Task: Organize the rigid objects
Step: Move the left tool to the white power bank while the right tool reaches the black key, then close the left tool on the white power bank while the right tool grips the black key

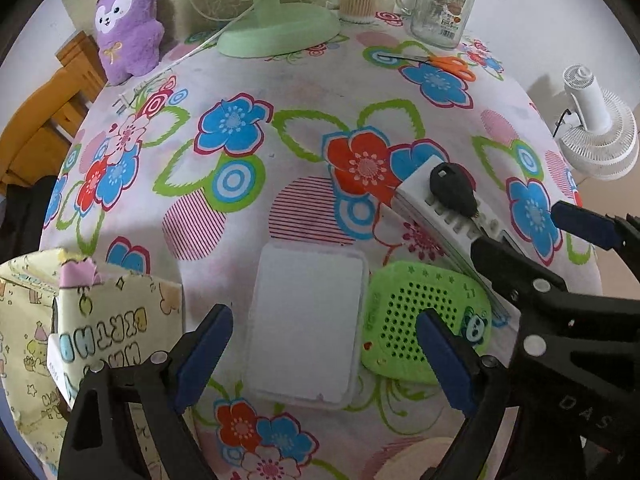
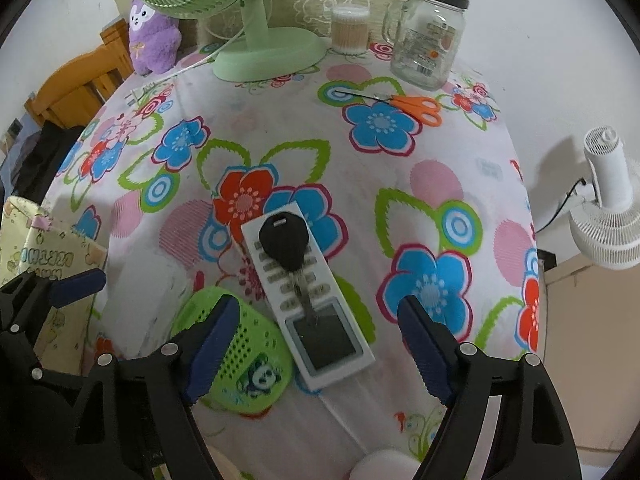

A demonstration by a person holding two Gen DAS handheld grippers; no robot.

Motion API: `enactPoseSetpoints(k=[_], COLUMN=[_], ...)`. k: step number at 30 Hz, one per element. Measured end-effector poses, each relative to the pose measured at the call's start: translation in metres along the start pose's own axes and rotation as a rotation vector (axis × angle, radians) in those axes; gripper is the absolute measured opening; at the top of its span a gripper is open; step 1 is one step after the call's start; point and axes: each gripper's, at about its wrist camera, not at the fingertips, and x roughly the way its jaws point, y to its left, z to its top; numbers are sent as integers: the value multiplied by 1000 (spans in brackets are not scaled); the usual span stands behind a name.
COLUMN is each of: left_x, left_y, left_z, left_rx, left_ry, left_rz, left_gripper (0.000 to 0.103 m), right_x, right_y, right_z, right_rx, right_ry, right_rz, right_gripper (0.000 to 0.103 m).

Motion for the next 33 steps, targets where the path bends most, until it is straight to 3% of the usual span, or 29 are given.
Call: enactPoseSetpoints(k=[15,21,23,27,29,33], left_x=[20,23,24,25,24,22], left_y=[11,13,15,18,19,20], left_z=[16,19,21,22,20,16], left_rx=[-15,-22,-21,-29,-32,-26], left_ry=[57,66,67,71,74,73], left_rz=[20,7,2,-6,-9,-10], left_gripper=[82,82,81,79,78,77], right_x=[33,37,37,36,33,31], right_y=[8,10,14,17,16,21], right_z=[24,31,32,32,32,29], right_rx=[-16,-1,-9,-20,-13,-31], right_ry=[37,31,29,23,16,17], right_rz=[9,39,64,45,49,23], right_gripper=[71,59,46,45,35,35])
